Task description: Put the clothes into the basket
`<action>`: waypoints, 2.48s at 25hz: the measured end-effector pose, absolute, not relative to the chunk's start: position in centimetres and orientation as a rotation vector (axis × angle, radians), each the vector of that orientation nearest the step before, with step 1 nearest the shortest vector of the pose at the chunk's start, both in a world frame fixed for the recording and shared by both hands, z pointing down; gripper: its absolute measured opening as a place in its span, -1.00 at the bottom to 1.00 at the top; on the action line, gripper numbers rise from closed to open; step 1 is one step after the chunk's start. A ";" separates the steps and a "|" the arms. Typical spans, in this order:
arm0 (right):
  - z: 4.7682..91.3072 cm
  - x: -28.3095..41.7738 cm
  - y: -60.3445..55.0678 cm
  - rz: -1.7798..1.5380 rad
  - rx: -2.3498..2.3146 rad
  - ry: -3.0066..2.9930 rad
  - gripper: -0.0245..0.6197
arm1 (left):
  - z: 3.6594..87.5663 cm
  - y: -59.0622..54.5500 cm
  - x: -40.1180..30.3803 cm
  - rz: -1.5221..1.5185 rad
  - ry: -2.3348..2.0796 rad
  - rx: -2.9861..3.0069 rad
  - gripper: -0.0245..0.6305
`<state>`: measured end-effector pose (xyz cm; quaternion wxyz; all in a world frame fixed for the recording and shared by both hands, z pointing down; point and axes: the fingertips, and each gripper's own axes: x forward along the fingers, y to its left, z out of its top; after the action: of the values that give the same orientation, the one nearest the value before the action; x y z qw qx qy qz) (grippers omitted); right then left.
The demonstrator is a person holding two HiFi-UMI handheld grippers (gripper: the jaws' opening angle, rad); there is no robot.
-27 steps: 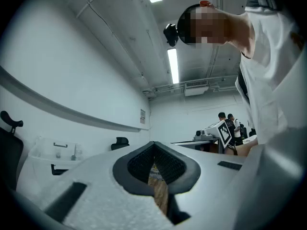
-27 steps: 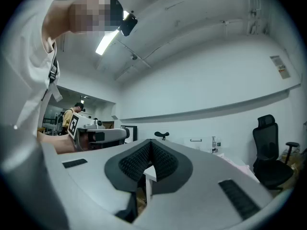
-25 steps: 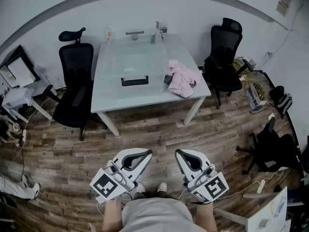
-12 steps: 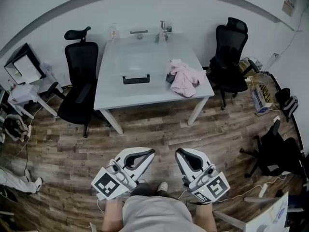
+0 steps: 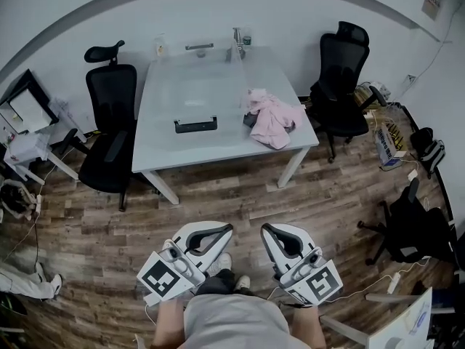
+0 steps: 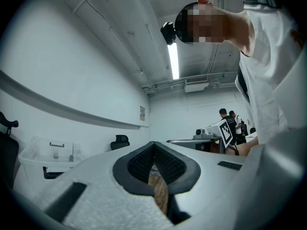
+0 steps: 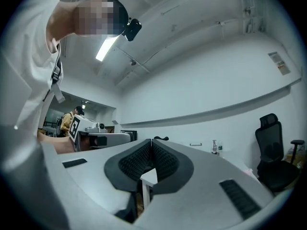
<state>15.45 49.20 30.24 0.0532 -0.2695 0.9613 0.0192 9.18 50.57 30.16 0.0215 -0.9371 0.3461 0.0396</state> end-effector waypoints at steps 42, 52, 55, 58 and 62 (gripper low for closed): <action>31.2 15.9 24.6 0.060 -0.939 2.966 -0.90 | 30.9 25.9 9.9 0.079 0.978 -2.980 -0.91; 31.0 17.2 20.2 0.045 -0.886 2.969 -0.90 | 30.2 21.5 11.0 0.066 1.035 -2.943 -0.91; 31.1 17.4 18.4 0.041 -0.887 2.972 -0.90 | 30.1 20.0 11.3 0.056 1.030 -2.944 -0.91; 31.3 17.3 16.4 0.043 -0.894 2.971 -0.90 | 30.2 18.0 11.3 0.057 1.017 -2.943 -0.91; 31.7 17.0 13.3 0.046 -0.916 2.978 -0.90 | 30.5 15.0 11.0 0.059 0.999 -2.948 -0.91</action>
<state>16.98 13.32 31.70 0.0126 -0.2938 0.9557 0.0148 11.01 14.95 30.53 0.0140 -0.9469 0.3207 0.0190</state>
